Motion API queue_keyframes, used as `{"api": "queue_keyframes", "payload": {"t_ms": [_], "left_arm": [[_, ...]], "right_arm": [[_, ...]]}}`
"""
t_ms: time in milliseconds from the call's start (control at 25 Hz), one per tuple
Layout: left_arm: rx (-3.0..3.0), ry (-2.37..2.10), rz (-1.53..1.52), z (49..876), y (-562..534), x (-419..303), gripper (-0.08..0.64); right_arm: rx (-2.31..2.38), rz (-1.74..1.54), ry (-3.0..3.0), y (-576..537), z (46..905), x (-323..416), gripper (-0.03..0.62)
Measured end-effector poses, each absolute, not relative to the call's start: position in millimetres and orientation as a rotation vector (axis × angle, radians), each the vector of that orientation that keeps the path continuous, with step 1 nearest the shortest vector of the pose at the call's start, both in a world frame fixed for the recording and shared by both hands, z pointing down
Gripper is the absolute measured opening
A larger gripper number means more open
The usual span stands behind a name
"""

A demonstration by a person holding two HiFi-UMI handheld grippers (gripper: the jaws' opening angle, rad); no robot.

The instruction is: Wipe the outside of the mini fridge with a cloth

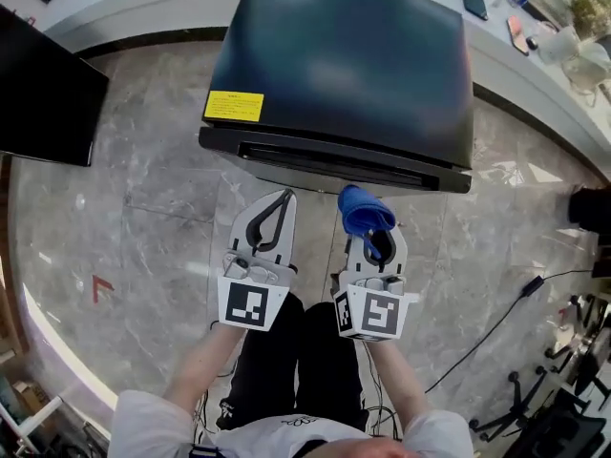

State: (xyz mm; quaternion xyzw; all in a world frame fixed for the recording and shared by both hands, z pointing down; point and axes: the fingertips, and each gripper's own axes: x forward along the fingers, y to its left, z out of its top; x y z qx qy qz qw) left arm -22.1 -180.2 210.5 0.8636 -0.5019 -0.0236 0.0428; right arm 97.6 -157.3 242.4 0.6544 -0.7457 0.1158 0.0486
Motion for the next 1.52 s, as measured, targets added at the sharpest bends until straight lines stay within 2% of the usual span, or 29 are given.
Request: {"api": "queue_keyframes", "payload": {"t_ms": [240, 440, 680, 840, 1200, 1520], "left_arm": [[2.627, -1.578, -0.096, -15.3, -169.2, -45.1, 0.005], [2.636, -1.673, 0.021, -214.4, -139.7, -75.5, 0.005], [2.775, -1.722, -0.069, -395.8, -134.5, -66.5, 0.005], [2.778, -1.729, -0.101, -414.9, -119.9, -67.6, 0.005], [2.817, -1.641, -0.032, -379.7, -69.8, -35.9, 0.005], [2.765, -1.614, -0.027, -363.6, -52.4, -43.8, 0.005]], "right_arm": [[1.998, 0.389, -2.268, -152.9, 20.0, 79.8, 0.072], [2.009, 0.372, -2.239, -127.2, -184.7, 87.2, 0.072], [1.993, 0.317, -2.342, -124.0, -337.8, 89.8, 0.072], [2.016, 0.209, -2.345, -104.7, -370.1, 92.6, 0.072], [2.044, 0.372, -2.334, -52.9, -340.5, 111.1, 0.072], [1.959, 0.274, -2.361, -33.4, -344.8, 85.4, 0.072]]}}
